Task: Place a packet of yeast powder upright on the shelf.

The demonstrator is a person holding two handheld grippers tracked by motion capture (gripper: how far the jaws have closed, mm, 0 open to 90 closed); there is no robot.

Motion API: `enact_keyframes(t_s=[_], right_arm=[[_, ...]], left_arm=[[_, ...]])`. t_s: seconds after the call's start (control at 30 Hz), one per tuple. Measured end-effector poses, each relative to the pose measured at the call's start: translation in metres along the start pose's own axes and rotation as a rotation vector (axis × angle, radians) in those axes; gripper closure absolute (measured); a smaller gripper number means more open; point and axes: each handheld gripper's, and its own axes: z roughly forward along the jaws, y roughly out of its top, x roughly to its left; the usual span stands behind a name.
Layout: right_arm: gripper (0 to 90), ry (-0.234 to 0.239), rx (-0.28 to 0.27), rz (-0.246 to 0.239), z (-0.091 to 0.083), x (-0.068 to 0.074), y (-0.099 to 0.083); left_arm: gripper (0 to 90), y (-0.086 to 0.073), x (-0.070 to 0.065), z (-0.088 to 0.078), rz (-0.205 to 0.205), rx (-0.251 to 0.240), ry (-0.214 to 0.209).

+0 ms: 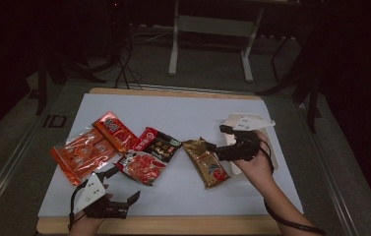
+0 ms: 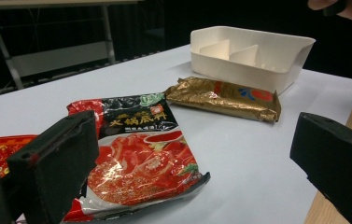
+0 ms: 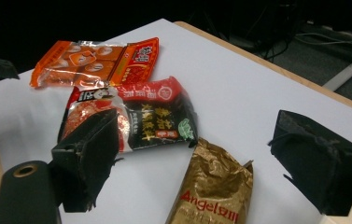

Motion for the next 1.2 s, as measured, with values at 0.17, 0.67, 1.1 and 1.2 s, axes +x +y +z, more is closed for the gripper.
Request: enact_keyframes(t_s=[0.17, 0.67, 1.1, 1.2], right_arm=[[16.4, -0.012, 0.025, -0.001, 0.016, -0.006, 0.003], [22.0, -0.055, 0.168, 0.032, 0.074, -0.025, -0.007], [28.0, -0.073, 0.305, 0.111, 0.108, -0.046, -0.017], [28.3, -0.084, 0.335, 0.123, 0.115, -0.049, -0.018]], left_arm=[[1.8, 0.0, 0.0, 0.0, 0.003, 0.001, 0.0], [1.8, 0.0, 0.0, 0.0, 0.015, 0.006, -0.003], [1.8, 0.0, 0.0, 0.0, 0.011, 0.01, -0.004], [1.8, -0.001, 0.0, 0.001, 0.012, 0.016, -0.006]])
